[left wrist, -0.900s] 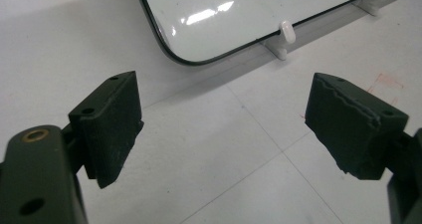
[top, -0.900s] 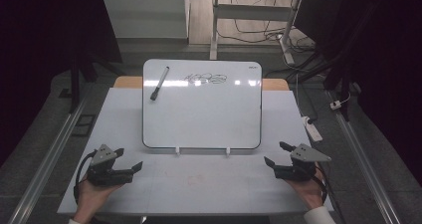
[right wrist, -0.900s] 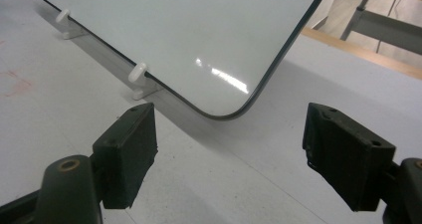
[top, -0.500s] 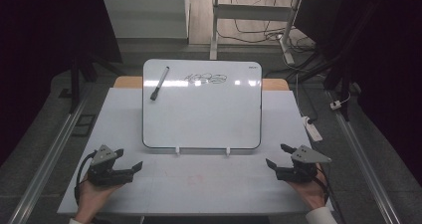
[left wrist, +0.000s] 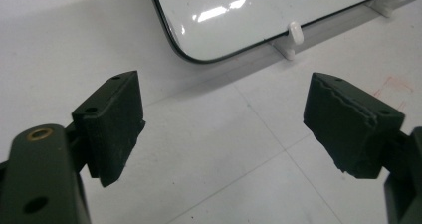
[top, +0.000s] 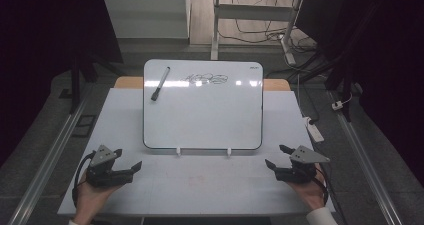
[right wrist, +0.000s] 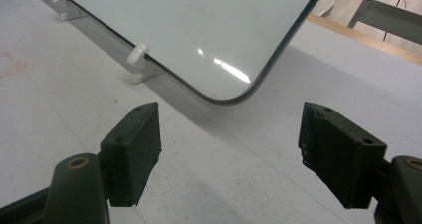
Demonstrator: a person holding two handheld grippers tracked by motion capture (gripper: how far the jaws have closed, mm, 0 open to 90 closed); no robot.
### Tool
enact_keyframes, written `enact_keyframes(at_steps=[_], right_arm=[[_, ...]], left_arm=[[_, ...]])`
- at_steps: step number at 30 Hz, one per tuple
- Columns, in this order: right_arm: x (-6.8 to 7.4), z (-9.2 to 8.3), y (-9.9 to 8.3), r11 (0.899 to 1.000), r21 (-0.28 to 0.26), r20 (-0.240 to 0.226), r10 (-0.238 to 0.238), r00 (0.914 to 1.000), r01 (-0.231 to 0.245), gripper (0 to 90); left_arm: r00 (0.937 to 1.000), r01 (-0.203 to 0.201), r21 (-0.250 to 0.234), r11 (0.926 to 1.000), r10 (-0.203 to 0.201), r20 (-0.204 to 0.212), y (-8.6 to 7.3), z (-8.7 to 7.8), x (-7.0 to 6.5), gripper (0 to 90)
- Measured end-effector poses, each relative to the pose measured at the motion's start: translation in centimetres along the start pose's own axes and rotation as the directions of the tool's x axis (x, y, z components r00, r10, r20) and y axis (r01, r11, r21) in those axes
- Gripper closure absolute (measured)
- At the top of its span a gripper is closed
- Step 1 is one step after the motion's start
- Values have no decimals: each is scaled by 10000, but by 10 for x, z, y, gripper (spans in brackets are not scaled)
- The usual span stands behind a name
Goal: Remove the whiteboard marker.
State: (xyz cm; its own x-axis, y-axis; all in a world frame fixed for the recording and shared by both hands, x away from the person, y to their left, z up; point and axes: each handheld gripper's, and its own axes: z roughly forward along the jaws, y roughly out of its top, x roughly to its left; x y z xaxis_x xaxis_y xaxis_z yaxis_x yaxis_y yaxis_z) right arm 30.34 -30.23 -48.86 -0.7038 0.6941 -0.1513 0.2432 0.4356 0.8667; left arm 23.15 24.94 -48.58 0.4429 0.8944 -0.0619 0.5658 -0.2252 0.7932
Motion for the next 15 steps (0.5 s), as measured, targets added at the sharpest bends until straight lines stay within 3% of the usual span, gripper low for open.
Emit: enact_keyframes(at_steps=[7, 15], right_arm=[[1, 5, 3, 9998, -92, 12, -163, 9999, 163, 243], [0, 9, 2, 9998, 14, -103, -182, 9998, 182, 252]], left_arm=[[9981, -559, -181, 9983, 553, -287, 42, -5, -4, 217], [9942, -996, -387, 9943, 978, -451, 103, 13, -1, 261]])
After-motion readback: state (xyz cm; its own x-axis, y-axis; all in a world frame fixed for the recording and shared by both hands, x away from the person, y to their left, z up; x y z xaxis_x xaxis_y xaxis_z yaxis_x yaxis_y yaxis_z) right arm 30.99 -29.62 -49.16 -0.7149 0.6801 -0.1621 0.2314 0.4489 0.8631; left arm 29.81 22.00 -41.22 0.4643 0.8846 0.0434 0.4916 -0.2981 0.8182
